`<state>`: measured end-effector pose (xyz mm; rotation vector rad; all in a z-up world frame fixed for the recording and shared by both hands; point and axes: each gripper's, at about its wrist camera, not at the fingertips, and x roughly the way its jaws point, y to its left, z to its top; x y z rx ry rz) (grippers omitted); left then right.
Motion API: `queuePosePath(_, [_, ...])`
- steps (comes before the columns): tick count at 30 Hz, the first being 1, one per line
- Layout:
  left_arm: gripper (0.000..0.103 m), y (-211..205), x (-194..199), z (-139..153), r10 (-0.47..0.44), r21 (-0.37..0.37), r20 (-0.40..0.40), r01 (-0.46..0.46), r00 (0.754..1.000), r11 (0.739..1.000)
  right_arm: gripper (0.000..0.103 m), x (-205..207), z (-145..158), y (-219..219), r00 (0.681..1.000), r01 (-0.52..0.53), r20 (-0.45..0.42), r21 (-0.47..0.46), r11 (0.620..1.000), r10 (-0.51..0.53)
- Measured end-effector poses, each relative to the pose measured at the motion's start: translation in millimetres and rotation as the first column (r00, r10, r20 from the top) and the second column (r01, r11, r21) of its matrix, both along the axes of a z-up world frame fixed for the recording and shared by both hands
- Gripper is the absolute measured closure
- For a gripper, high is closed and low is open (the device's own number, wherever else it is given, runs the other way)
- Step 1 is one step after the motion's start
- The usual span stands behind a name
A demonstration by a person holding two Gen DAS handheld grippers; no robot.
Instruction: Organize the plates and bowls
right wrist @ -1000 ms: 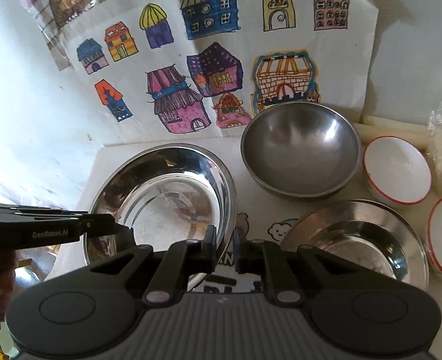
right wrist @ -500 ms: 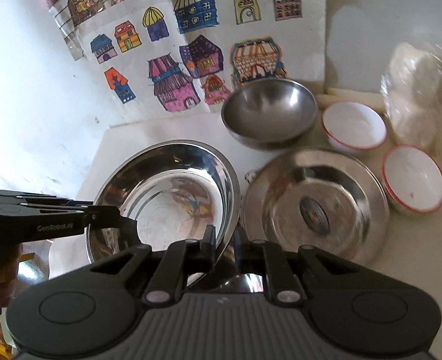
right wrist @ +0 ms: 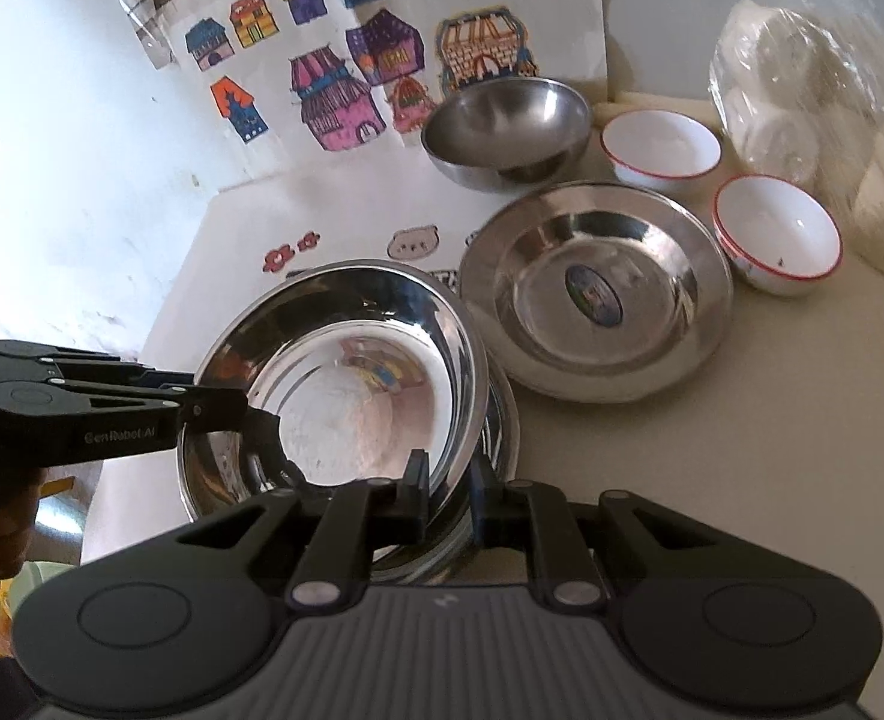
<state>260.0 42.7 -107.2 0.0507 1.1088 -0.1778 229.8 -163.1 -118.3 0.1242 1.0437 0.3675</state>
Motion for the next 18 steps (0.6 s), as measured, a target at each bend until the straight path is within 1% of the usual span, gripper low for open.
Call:
queuePosePath(9, [0.081,-10,-2,-5,-0.038,0.047,-0.017,0.039,0.999,0.998,0.086,-3,-4,2,1.000,-0.006,-0.030,-0.024,1.000,0.006])
queuePosePath(12, [0.078,-13,-1,-6,-0.050,0.065,-0.025,0.051,0.998,0.997,0.086,-3,-4,3,0.999,-0.013,-0.036,-0.033,0.999,0.011])
queuePosePath(18, [0.076,-14,2,-12,-0.047,0.070,-0.041,0.050,0.998,0.996,0.085,-1,-5,9,0.999,-0.016,-0.051,-0.051,0.999,0.013])
